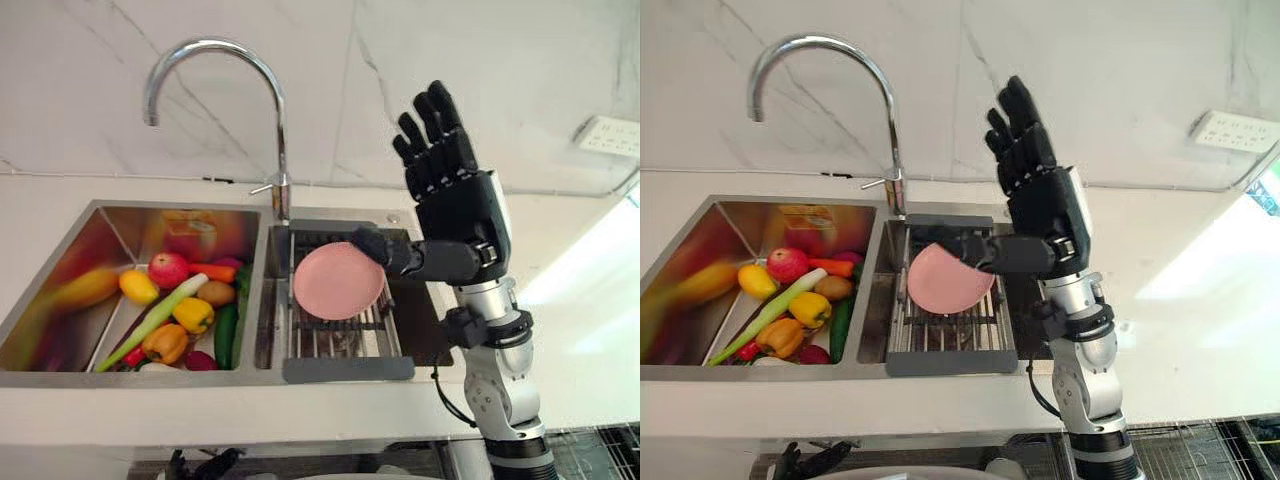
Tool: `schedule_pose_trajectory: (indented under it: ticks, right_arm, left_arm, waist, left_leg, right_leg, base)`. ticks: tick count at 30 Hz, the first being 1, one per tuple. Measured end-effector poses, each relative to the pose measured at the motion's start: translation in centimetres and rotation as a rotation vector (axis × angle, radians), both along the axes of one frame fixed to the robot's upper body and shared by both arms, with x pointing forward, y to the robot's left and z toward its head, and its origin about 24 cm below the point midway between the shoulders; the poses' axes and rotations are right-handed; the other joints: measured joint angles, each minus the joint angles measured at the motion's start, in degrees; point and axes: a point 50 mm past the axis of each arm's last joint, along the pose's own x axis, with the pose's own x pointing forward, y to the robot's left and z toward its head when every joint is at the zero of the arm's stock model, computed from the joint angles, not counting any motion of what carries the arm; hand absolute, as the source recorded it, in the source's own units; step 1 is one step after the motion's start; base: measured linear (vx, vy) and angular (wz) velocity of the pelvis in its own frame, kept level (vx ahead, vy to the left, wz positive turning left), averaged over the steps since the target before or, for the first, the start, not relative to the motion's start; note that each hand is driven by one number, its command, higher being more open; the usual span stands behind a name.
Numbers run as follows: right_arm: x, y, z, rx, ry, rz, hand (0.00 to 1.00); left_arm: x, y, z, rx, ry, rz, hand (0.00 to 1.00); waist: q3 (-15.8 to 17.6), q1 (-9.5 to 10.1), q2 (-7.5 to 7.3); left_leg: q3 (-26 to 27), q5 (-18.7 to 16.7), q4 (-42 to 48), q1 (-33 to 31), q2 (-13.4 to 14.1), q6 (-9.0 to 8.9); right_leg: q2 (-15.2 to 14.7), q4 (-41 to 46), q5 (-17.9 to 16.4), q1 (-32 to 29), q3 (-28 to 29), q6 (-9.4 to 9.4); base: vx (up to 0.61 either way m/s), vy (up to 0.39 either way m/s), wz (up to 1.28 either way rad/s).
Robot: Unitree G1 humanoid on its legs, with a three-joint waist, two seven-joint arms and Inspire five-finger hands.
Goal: Walk over to the sink, pick up the cup, carry it to the dishwasher, place the cup inside the dishwasher, then close the dishwasher door
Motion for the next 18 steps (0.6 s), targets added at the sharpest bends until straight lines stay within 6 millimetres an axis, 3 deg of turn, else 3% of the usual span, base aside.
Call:
schedule_pose_trajectory:
  ticks: [1, 11, 14, 18]
  right_arm:
    - [-2.9, -0.6, -1.8, 0.168, 0.086, -0.086, 1.0]
    - [-2.9, -0.7, -1.8, 0.109, 0.096, -0.077, 1.0]
    - [-2.6, -0.9, -2.2, -0.078, 0.138, -0.077, 1.0]
    - [-2.2, -1.0, -3.2, -0.508, 0.189, -0.126, 1.0]
  left_arm:
    - [-1.1, -1.7, -0.3, -0.009, 0.022, 0.055, 1.0]
    - [-1.1, -1.3, -0.3, -0.005, 0.03, 0.034, 1.0]
    - [-0.8, -0.8, -0.3, 0.002, 0.044, -0.059, 1.0]
    - [-0.3, 0.2, -0.3, -0.004, 0.062, -0.136, 1.0]
  waist:
    - [-3.1, 0.16, 2.51]
    - [-3.2, 0.15, 2.47]
    - [-3.2, 0.13, 2.46]
    - [-3.2, 0.1, 2.35]
  left_leg:
    - [3.3, 2.5, -6.1, 3.1, -0.1, -0.46]
    - [3.1, 2.5, -5.9, 2.1, 0.0, -0.49]
    - [2.9, 2.6, -5.9, 1.1, 0.1, -0.59]
    - [2.4, 2.6, -5.8, 0.4, 0.0, -0.65]
  right_leg:
    - [0.7, -3.2, 1.9, 0.8, 0.8, -0.06]
    - [0.6, -3.2, 1.9, 0.0, 0.7, -0.07]
    - [0.6, -3.2, 1.9, -0.8, 0.3, -0.09]
    - [0.5, -3.2, 1.9, -1.3, -0.2, -0.05]
  base:
    - [0.06, -0.075, -0.07]
    - [0.0, 0.0, 0.0]
    - [0.0, -0.001, 0.05]
    - [0.01, 0.005, 0.05]
